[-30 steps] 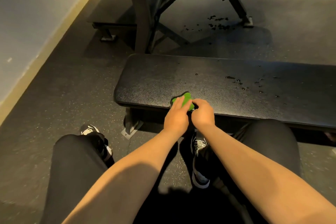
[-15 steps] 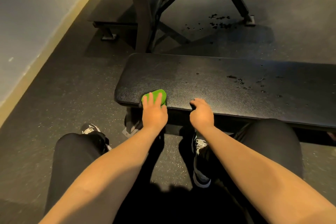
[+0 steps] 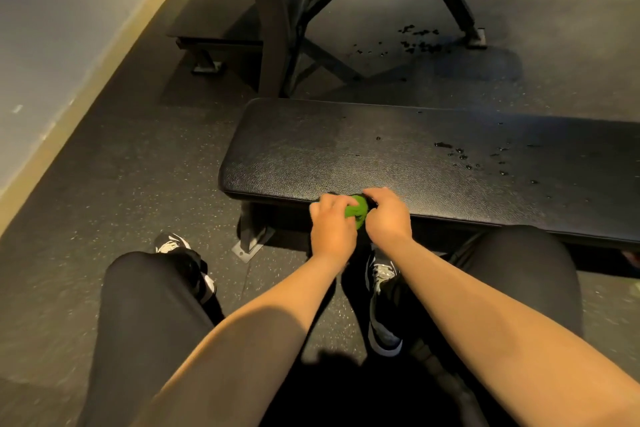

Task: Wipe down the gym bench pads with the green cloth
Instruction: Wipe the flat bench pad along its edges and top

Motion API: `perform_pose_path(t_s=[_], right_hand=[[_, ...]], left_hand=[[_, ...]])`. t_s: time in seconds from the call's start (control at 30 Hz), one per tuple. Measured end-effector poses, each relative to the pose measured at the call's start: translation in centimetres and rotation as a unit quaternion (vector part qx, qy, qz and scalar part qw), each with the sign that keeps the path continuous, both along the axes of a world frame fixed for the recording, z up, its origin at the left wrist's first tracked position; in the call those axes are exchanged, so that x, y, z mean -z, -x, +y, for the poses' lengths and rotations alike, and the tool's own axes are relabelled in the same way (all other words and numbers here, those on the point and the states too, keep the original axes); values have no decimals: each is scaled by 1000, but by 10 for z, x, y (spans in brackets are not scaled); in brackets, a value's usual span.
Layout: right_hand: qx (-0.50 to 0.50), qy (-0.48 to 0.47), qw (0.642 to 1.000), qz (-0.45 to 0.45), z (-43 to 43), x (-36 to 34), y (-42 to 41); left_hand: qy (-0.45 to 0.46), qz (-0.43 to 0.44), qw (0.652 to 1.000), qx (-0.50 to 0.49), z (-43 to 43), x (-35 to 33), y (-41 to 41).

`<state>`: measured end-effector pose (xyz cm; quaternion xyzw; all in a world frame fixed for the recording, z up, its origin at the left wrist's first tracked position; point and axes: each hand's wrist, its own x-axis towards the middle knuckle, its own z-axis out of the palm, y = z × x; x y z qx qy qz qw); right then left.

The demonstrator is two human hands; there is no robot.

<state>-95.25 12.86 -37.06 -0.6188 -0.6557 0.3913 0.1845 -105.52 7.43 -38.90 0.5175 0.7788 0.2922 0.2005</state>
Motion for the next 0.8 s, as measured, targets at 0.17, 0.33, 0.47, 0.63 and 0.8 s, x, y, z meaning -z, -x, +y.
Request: perform_pose_path(t_s=[0.17,0.33,0.47,0.63,0.8], right_hand=[[-41,-35,998,-17,-2,10,3],[-34,-22,999,-29,-1,12,3],[-27,-25,999,-28,-1,9,4],[-36,-44,998,-34,-4,12,1],[-32,-43,998,-23,-2,10,3]], left_hand=[[12,-268,905,-332,-16,35,48],[-16,-517,762,-389,15,32,54],[-16,-574,723,-383,20,26,32],[7,-575,739,-350,21,24,7],[17,-584,765,-270,14,5,-14]])
